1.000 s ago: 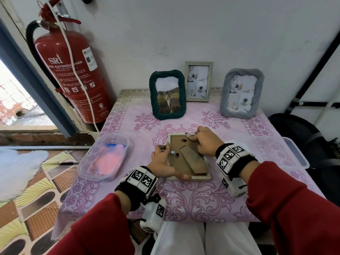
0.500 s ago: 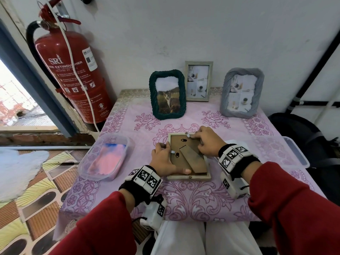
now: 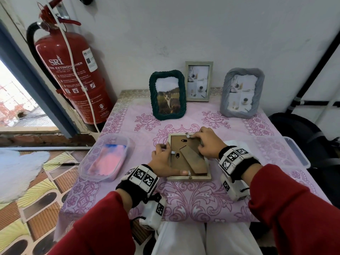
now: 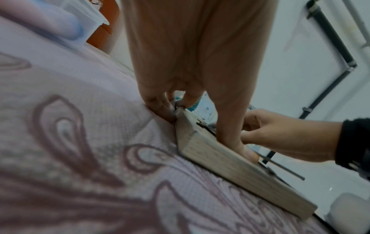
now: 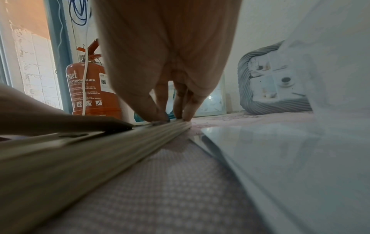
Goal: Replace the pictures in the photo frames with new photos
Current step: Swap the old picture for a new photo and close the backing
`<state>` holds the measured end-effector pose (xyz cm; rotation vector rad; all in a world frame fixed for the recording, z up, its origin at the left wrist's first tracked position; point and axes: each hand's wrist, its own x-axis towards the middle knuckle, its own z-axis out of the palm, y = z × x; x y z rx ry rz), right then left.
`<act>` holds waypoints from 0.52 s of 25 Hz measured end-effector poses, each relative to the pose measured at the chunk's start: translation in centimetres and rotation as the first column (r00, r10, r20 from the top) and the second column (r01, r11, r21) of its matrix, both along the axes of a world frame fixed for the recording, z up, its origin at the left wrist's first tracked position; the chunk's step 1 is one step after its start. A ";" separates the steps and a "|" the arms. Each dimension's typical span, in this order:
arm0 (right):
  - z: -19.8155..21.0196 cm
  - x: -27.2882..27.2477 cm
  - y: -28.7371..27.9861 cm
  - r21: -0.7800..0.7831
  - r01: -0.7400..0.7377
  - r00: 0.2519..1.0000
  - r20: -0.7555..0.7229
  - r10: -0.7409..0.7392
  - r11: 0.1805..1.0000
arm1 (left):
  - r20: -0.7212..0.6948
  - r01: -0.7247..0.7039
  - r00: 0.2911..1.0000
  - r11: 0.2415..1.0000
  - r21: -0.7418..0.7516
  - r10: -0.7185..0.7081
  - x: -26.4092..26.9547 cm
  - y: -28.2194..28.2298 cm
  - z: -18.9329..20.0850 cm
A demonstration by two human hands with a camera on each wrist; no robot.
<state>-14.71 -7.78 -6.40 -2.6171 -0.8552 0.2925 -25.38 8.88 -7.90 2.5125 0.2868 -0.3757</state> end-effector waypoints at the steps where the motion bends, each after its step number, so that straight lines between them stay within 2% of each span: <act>1: 0.0 0.0 0.0 0.003 0.002 1.000 -0.001 -0.002 1.000 | 0.010 -0.010 1.000 1.000 0.003 0.010 0.0 -0.1 -0.1; 13: 0.0 -0.4 0.1 0.003 -0.018 1.000 -0.010 0.018 1.000 | 0.086 -0.082 0.993 0.996 -0.031 0.084 0.3 -0.2 -0.5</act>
